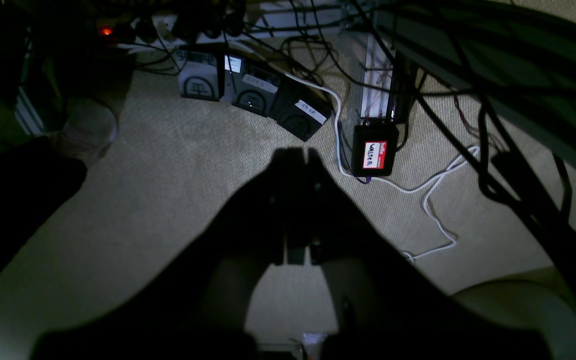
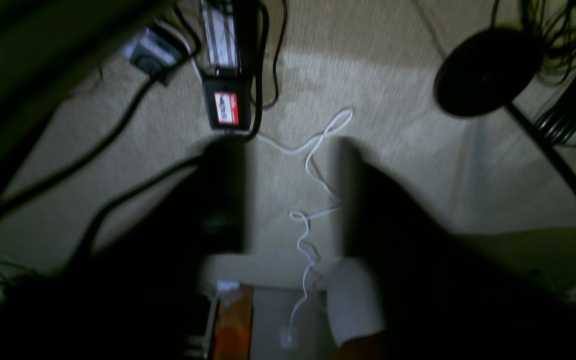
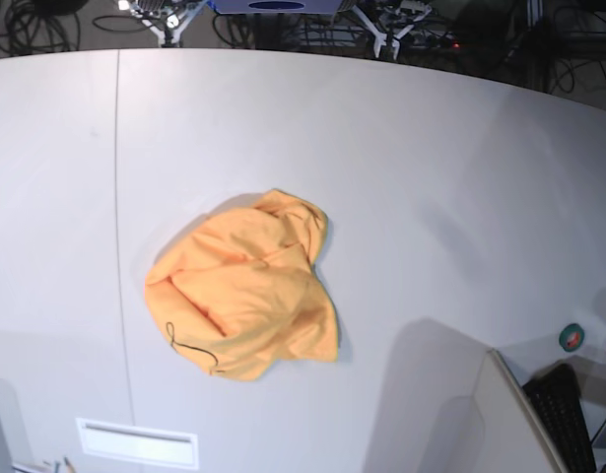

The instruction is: Layout the t-shirt on the table in an organized manner, then fold the t-shirt properly

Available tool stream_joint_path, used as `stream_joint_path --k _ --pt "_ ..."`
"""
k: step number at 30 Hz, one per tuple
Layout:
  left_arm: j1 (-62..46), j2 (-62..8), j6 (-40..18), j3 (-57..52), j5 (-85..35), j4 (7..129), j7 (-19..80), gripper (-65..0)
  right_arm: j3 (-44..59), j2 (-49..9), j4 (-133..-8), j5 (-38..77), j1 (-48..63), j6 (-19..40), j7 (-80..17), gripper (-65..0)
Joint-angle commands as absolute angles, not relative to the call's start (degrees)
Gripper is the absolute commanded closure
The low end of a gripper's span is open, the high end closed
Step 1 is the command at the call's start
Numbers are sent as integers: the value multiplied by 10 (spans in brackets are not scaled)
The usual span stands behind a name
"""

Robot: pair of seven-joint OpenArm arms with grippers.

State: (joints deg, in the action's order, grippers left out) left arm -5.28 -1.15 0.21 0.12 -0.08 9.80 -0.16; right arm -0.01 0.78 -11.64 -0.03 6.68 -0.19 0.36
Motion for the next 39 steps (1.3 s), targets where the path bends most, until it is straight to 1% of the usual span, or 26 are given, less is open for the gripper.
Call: stream_joint_path --k 1,2,6,7,8,9,11,12,13,14,15,16,17,18,19,20,39 --pt "-55 -13 4 1 -2 100 0 -5 0 6 -117 0 69 -4 3 -57" --pt "-55 -13 4 0 -2 100 0 -5 0 6 -117 0 69 -4 2 0" --pt "-53 -13 4 0 -3 100 0 -10 2 6 -117 0 69 -4 0 0" --pt "-53 -13 4 0 -3 99 1 -31 2 6 -117 0 69 -4 0 0" --pt "-52 -13 4 0 -3 99 3 -71 2 6 -117 0 69 -4 0 0" --pt "-51 -13 4 0 -3 99 4 -128 2 6 -117 0 69 -4 0 0" --pt "-52 -13 4 5 -3 99 1 -278 2 5 -117 0 70 -4 0 0" --pt "-55 -13 4 6 -2 101 0 -332 2 5 -117 0 73 -4 0 0" --pt "-56 -13 4 6 -1 101 0 -360 2 5 -117 0 73 -4 2 0" --pt "-56 -13 4 6 -2 101 0 -352 2 5 -117 0 75 -4 2 0" --pt "-56 -13 4 6 -2 101 0 -324 2 5 -117 0 75 -4 3 0" --pt "-57 -13 4 6 -2 101 0 -276 2 5 -117 0 76 -4 3 0" --pt "-57 -13 4 6 -2 101 0 -224 2 5 -117 0 76 -4 3 0" --pt "-57 -13 4 6 -2 101 0 -145 0 4 -117 0 76 -4 3 0" --pt "-57 -13 4 6 -2 101 0 -49 0 4 -117 0 76 -4 3 0" --pt "-57 -13 4 6 -2 100 0 0 0 4 -117 -1 76 -4 1 0" --pt "-66 -14 4 7 3 102 0 0 0 3 -121 -1 87 -4 2 0"
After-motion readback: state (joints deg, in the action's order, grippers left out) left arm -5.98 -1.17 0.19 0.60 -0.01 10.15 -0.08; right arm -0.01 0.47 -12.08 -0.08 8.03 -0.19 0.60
